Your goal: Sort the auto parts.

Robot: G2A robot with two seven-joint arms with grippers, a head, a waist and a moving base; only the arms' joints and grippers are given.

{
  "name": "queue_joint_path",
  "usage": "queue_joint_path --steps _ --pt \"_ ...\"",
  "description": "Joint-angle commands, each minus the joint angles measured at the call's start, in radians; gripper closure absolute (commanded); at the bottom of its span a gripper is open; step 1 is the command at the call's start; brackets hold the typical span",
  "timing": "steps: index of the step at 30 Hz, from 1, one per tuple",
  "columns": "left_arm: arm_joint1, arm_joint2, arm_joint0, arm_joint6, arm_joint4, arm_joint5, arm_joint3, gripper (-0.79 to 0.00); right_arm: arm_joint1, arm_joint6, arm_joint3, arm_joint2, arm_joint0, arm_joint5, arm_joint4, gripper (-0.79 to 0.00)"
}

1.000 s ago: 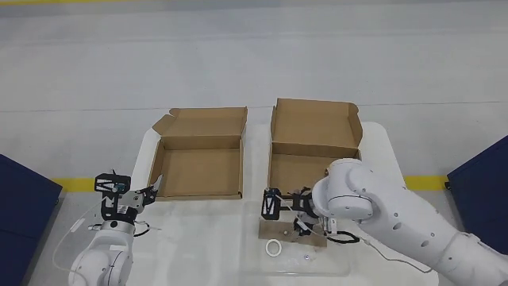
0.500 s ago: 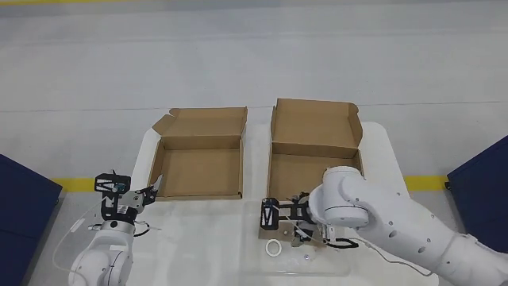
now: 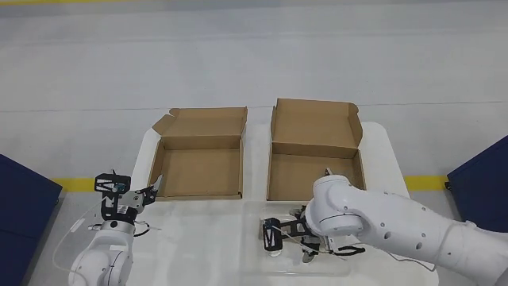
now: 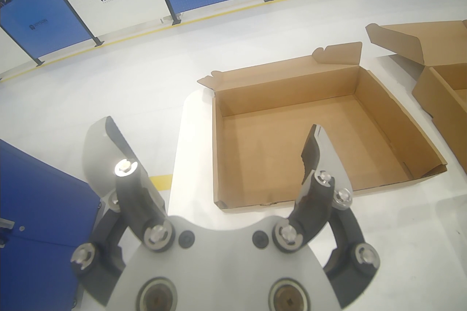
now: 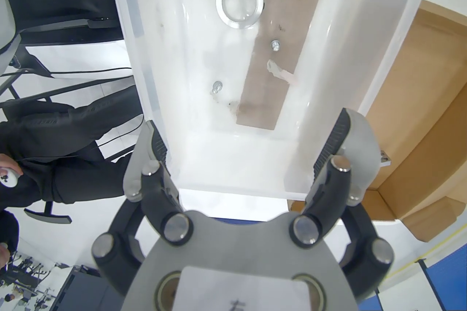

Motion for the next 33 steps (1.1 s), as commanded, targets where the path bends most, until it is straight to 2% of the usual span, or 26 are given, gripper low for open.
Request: queue_joint_path --steps 1,13,22,33 --pt "0.0 0.0 0.0 0.0 0.0 0.0 0.0 -0.785 0.0 0.0 0.0 0.003 -0.001 0.0 -0.001 -0.785" --pt "0.0 0.0 0.0 0.0 0.0 0.0 0.0 -0.785 -0.004 -0.038 -0.001 -0.015 -0.024 -0.038 -0.042 -0.785" --pt "0.0 0.0 0.0 0.0 0.0 0.0 0.0 -0.785 -0.01 -0.024 0.021 -0.065 -0.015 -0.024 -0.048 -0.785" --pt "0.0 0.0 0.0 0.0 0.0 0.0 0.0 -0.785 -0.013 -0.02 0.026 -0.065 -0.02 -0.02 -0.056 -0.785"
